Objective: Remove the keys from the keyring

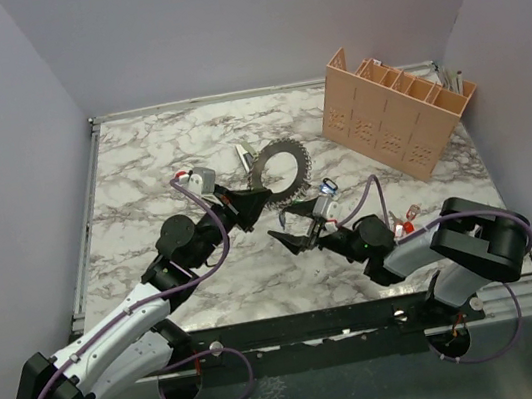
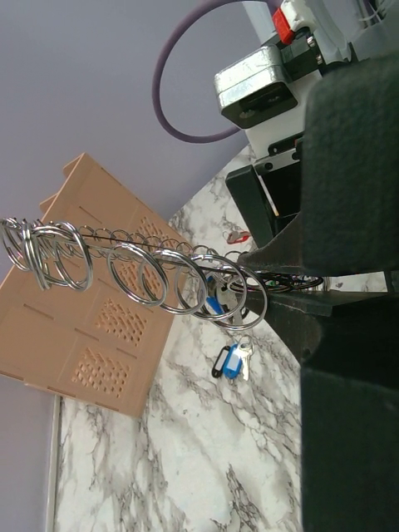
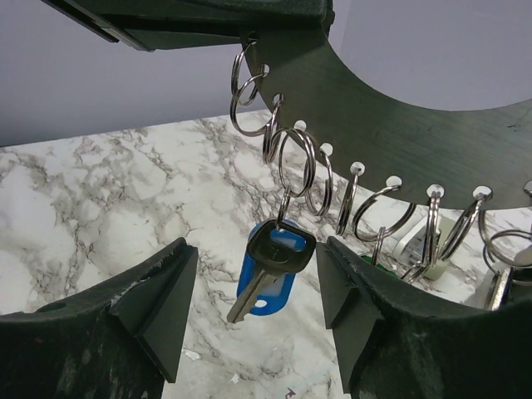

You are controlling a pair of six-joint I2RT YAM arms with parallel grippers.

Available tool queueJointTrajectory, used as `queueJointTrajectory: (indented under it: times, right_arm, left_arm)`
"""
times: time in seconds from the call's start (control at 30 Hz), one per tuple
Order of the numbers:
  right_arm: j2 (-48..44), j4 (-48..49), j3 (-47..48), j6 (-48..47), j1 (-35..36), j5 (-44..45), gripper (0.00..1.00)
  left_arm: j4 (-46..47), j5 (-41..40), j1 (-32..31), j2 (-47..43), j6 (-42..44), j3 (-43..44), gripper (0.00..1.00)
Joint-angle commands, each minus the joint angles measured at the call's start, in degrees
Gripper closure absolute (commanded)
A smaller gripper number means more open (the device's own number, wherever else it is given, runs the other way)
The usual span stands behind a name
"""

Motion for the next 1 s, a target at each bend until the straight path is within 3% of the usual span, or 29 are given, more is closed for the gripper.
queueJointTrajectory:
  times: [0.0,0.37,0.73,0.97]
  right_arm:
    - [-0.5,13.7,-0.6,-0.9,0.4,2.0,0.33]
    - [-1.0,13.6,-1.5,-1.2,0.4,1.2,0.33]
    - [-4.5,12.5,-3.0,2.8,-3.1,-9.7,0.34]
    - [-5.3,11.2,-2.6,3.4,-3.3,-12.3,0.39]
  left_arm:
    - [4.5,2.5,0.2,-0.2,-0.6,0.9,1.00]
    - [5.4,4.5,0.2,-0.4,-0.7,0.8,1.00]
    - [5.6,8.7,0.2,0.0,0.3,1.4,1.00]
    - [5.9,8.7,0.2,-0.1,0.2,1.2,1.00]
